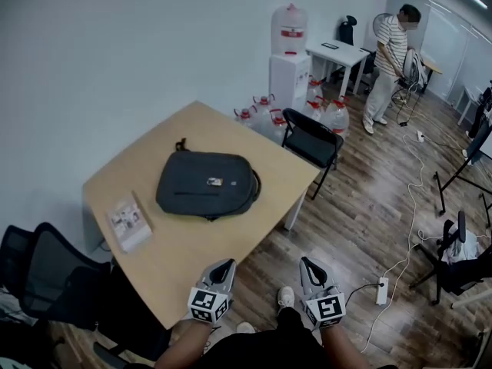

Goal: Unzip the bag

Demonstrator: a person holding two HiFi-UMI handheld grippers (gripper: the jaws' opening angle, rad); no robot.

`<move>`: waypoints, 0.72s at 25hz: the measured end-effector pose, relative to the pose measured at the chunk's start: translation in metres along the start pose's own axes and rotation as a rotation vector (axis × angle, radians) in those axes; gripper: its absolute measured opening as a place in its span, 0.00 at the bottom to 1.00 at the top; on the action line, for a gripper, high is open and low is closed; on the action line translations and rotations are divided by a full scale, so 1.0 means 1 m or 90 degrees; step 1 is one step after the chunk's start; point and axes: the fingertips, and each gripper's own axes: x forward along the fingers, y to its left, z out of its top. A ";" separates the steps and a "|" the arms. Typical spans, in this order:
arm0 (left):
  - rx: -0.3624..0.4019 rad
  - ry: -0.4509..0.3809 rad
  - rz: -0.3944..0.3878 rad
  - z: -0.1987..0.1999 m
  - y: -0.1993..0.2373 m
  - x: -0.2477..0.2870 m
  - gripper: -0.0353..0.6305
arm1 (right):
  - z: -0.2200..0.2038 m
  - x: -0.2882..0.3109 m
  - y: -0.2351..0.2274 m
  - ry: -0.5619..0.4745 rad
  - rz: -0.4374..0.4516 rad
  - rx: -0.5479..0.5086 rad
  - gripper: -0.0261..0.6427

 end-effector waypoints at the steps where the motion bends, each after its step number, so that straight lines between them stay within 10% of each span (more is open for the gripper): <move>1: -0.001 0.000 0.006 0.001 0.003 0.006 0.08 | -0.004 0.009 -0.004 0.003 0.011 0.003 0.04; 18: -0.026 -0.003 0.144 0.031 0.041 0.118 0.08 | -0.008 0.132 -0.102 -0.012 0.178 -0.003 0.04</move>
